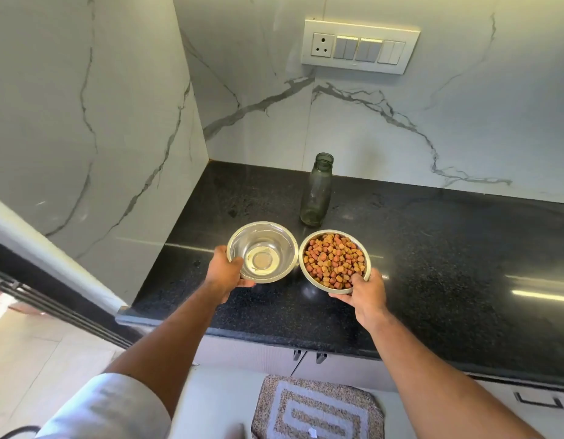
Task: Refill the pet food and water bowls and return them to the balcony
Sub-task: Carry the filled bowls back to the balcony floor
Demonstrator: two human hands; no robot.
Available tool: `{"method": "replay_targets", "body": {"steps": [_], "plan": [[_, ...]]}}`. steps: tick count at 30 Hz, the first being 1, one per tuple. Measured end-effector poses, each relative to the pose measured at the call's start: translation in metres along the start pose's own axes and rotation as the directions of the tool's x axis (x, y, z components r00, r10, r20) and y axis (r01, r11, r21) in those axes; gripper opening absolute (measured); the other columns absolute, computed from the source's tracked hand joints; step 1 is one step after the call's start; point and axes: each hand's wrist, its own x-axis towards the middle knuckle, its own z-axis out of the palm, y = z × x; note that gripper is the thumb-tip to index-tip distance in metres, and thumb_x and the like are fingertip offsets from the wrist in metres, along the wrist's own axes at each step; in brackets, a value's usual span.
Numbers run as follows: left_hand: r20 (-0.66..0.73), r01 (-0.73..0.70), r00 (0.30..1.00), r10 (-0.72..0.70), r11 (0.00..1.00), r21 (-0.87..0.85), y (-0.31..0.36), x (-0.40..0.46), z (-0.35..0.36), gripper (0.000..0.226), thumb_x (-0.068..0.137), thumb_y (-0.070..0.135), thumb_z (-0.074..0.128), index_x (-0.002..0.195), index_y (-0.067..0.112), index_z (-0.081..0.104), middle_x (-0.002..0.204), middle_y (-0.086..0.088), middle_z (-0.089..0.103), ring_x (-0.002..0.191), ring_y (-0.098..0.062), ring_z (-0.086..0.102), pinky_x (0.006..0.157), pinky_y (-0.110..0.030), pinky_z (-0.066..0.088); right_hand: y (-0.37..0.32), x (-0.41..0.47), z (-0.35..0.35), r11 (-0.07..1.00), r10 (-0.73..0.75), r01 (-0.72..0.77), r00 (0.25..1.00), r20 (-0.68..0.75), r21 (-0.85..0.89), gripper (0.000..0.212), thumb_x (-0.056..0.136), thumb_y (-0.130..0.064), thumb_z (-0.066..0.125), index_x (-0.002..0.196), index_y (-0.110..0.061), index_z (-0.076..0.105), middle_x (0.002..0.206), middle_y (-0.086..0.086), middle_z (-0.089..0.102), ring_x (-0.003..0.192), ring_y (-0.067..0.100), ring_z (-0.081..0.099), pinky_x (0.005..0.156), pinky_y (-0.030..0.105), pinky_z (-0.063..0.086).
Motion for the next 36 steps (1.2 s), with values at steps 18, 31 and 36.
{"method": "replay_targets", "body": {"steps": [18,31,36], "plan": [[-0.417,-0.089,0.909,-0.027,0.962,-0.258,-0.108,-0.133,-0.114,0.036,0.094,0.001,0.053,0.129,0.003,0.049,0.121,-0.028,0.059,0.083,-0.036,0.071,0.054,-0.046,0.064,0.031,-0.065,0.05,0.978,0.008,0.077,0.916,0.401,-0.195,0.033,0.107,-0.003,0.045,0.136,-0.018,0.05,0.133,0.012,0.057,0.115,0.037,0.064,0.067,0.054,0.065],[-0.682,-0.111,0.702,-0.204,0.915,-0.388,-0.211,-0.262,-0.246,0.034,0.099,-0.004,0.046,0.131,0.007,0.039,0.112,-0.021,0.054,0.072,-0.031,0.065,0.045,-0.038,0.061,0.092,-0.188,0.184,0.896,0.034,0.3,0.692,0.721,-0.329,0.039,0.103,0.003,0.044,0.131,-0.022,0.054,0.128,0.013,0.062,0.107,0.032,0.066,0.06,0.051,0.064],[-0.729,-0.105,0.617,-0.298,0.886,-0.452,-0.261,-0.298,-0.296,0.035,0.099,-0.004,0.044,0.131,0.007,0.038,0.106,-0.016,0.055,0.064,-0.028,0.061,0.047,-0.037,0.062,0.136,-0.237,0.241,0.863,0.122,0.335,0.589,0.799,-0.379,0.043,0.102,0.004,0.043,0.137,-0.019,0.051,0.129,0.013,0.059,0.11,0.033,0.064,0.064,0.053,0.065]]}}
